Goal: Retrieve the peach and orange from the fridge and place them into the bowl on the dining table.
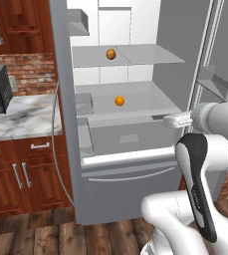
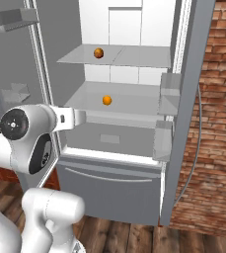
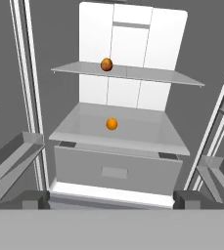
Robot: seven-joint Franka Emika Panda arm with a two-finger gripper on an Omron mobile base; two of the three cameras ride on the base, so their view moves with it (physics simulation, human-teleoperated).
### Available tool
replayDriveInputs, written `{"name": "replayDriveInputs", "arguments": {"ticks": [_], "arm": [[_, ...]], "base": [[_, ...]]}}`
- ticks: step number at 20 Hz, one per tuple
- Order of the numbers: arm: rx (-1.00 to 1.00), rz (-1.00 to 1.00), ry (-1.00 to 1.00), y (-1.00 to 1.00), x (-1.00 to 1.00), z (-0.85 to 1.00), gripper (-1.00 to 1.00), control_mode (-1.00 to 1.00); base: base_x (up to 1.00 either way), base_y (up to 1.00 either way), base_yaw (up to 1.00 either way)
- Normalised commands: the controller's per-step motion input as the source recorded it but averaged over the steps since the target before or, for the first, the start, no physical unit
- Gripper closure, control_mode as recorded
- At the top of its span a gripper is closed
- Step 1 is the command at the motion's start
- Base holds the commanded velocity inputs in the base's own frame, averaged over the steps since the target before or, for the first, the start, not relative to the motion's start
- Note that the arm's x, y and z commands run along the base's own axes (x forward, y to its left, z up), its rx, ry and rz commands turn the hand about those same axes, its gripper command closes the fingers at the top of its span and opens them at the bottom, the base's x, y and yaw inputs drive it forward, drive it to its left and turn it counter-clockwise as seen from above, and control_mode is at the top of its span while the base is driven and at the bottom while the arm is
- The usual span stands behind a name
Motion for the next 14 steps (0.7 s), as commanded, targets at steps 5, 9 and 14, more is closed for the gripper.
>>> {"name": "replayDriveInputs", "arguments": {"ticks": [5,9,14], "arm": [[0.0,0.0,0.0,0.0,0.01,0.0,-1.0,-1.0],[0.0,0.0,0.0,0.0,0.0,0.0,-1.0,1.0],[0.0,0.0,0.0,0.0,0.0,0.0,-1.0,1.0]], "base": [[0.0,0.0,0.0],[0.12,-0.14,0.0],[0.48,-0.13,0.0]]}}
